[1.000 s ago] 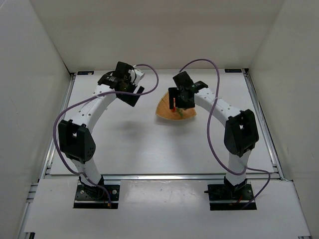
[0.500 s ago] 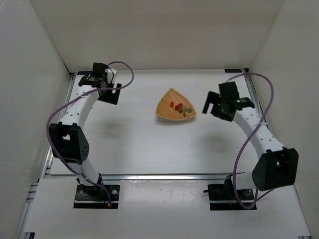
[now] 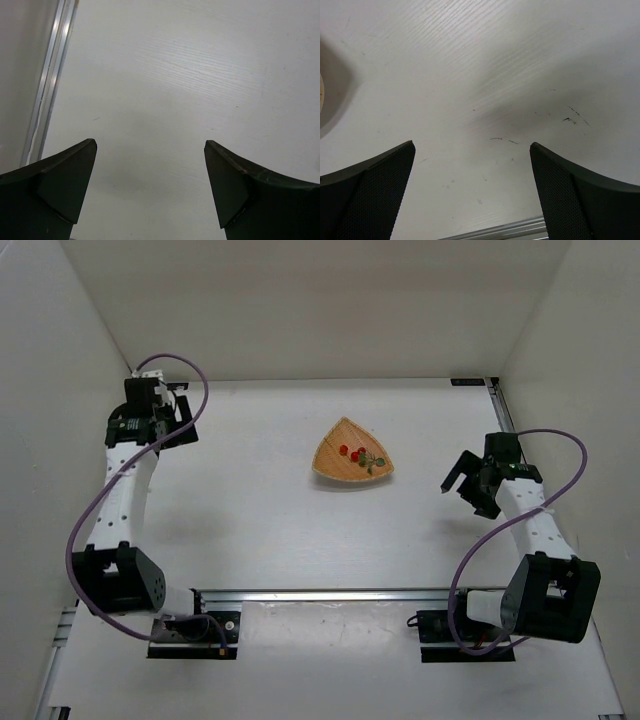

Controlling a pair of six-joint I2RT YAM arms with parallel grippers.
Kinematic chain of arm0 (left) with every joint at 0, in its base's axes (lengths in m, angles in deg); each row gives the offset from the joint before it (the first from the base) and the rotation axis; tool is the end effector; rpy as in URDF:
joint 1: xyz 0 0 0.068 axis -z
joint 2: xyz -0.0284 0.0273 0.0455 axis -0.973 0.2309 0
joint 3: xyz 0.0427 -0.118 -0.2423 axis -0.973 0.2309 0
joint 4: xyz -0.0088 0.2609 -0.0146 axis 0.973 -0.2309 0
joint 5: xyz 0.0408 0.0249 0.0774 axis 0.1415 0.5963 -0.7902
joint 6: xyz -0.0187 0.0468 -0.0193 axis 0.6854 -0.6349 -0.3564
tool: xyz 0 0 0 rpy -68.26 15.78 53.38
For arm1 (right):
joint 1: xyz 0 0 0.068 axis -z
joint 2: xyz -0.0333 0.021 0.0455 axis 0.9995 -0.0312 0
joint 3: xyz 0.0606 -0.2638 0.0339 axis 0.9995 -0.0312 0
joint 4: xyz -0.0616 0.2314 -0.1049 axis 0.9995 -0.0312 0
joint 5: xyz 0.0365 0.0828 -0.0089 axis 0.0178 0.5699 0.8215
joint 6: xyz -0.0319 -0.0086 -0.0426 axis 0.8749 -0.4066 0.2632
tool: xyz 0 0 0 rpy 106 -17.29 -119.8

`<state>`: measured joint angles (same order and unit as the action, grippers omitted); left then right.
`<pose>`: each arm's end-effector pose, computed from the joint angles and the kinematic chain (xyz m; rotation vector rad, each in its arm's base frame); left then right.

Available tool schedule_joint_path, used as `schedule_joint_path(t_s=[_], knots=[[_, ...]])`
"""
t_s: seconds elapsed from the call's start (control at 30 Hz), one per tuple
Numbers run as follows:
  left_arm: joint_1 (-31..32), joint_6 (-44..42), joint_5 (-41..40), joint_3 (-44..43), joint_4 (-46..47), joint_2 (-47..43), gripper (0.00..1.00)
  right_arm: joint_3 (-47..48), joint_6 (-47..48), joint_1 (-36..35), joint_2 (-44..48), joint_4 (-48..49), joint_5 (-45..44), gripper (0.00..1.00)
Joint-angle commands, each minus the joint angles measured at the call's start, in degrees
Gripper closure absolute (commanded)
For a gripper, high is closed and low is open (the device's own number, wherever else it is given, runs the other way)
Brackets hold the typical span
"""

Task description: Place and organize the fake fruits in the fruit bowl

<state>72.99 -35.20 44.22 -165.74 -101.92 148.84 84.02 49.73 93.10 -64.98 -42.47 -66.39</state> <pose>0.3027 0.0257 0.3543 -0.2764 2.3709 0.1973 0.2477 -0.0235 0.2477 0.7248 2.4800 0.0528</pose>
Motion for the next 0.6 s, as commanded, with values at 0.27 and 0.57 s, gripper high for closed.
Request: schedule_joint_path(t_s=[0.27,0.57], knots=[[-4.78,3.07,4.59,7.73,2.13,-5.35,0.01,2.66,-0.39,0.21,0.38,1.10,0.10,0.00],[-4.78,5.01,4.07,8.87,2.66,-5.35,0.01,0.39,-0.92,0.21,1.60,2.32,1.24,0.00]])
